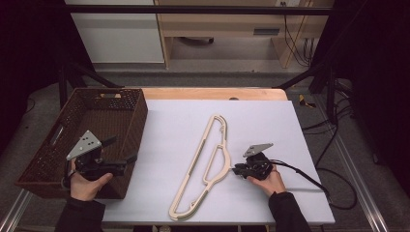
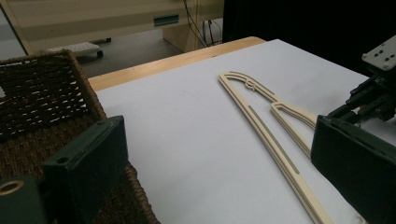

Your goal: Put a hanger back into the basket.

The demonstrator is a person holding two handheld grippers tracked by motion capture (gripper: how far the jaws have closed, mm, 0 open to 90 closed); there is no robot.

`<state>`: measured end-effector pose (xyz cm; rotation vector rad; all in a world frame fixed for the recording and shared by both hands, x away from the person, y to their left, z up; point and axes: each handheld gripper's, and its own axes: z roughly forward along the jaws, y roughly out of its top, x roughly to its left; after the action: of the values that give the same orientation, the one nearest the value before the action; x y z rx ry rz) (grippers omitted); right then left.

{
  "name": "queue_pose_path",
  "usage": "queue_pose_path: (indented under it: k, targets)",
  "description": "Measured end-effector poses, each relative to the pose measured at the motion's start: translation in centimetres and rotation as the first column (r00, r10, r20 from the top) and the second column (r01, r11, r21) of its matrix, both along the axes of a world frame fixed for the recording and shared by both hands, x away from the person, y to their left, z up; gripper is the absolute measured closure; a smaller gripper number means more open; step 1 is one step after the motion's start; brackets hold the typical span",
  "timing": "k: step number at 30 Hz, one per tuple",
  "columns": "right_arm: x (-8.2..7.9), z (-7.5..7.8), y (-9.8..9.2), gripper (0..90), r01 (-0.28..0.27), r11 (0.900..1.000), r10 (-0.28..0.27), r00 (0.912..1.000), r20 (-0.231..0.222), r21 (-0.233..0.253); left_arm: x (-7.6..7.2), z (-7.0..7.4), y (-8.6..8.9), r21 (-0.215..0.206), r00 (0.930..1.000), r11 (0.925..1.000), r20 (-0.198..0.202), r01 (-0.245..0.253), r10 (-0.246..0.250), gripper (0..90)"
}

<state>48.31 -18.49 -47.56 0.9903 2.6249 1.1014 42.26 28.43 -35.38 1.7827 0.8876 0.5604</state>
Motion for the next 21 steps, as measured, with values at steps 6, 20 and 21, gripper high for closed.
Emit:
queue_pose_path:
  k: [6, 20, 21]
  targets:
    - [0.0, 0.1, 0.0, 83.1, -0.007, 1.000, 0.007, 0.9999, -0.009, 0.005, 0.0, 0.0, -0.2, 0.003, 1.0000, 1.0000, -0.002, 0.004, -0.004, 4.0]
    - [-0.1, 1.0, -0.4, 85.9, -0.028, 0.998, 0.029, 0.9996, -0.006, 0.057, -0.3, -0.2, -2.2, 0.027, 0.9990, 0.9988, -0.018, 0.041, -0.041, 4.8]
    - [-0.1, 1.1, -0.4, 86.2, -0.031, 0.998, 0.032, 0.9995, -0.008, 0.063, -0.3, -0.2, -2.6, 0.032, 0.9987, 0.9984, -0.020, 0.047, -0.047, 4.8]
